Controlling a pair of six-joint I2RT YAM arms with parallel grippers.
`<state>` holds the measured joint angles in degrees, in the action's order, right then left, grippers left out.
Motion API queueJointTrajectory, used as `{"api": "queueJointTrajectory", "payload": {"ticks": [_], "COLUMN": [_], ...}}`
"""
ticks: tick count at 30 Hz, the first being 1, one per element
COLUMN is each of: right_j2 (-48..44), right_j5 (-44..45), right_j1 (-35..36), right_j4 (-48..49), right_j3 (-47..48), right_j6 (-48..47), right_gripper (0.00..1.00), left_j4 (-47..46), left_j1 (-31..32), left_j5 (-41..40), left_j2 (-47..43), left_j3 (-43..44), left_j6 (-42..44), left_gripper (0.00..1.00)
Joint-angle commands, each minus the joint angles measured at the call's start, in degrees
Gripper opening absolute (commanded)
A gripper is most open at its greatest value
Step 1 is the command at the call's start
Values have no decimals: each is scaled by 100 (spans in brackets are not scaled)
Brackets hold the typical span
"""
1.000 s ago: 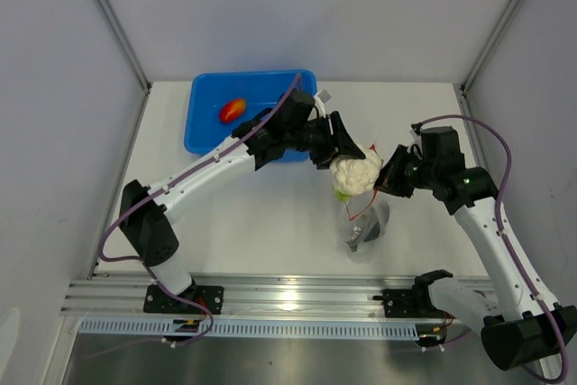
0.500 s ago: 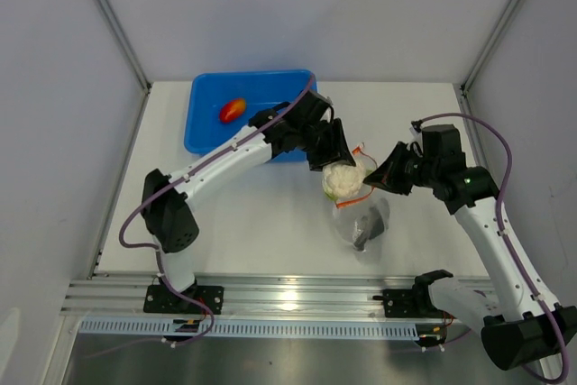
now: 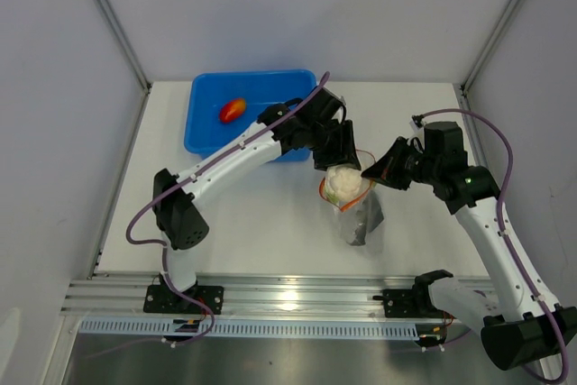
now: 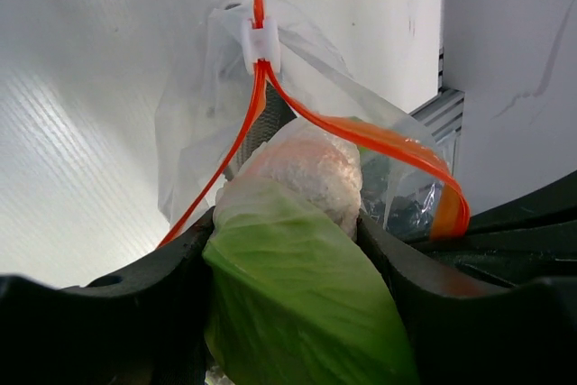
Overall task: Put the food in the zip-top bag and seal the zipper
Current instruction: Place the fake vegetable in the zipper food storage bag, then pick up the fake fruit from the bin.
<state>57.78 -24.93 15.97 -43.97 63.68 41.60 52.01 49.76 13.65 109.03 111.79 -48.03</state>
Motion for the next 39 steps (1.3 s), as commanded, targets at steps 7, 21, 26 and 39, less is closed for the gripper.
{"api": "queueJointTrajectory", "payload": {"ticks": [7,21,26,39], "right_j2": [-47,-197,-241,-364], "right_j5": [-126,-214,-188,-91], "right_j1": [-15,-111,-120,-129], "right_j4": [204,143,55,-209], "right_j3": [22,-154,-137,-224], "right_j6": [32,-21,-91,-223], "right_gripper": [0,0,0,0], "left_j4": [72,-7,55,-174], "left_j1": [104,148,148,-905], "left_j5": [156,-626,-1092,-1241], "left_j2": [-137,-866,-1270,-2184], "left_j3": [476,194,-78,-1537], "left_j6": [241,953,1216,1208], "left_gripper": [59,100,99,99]}}
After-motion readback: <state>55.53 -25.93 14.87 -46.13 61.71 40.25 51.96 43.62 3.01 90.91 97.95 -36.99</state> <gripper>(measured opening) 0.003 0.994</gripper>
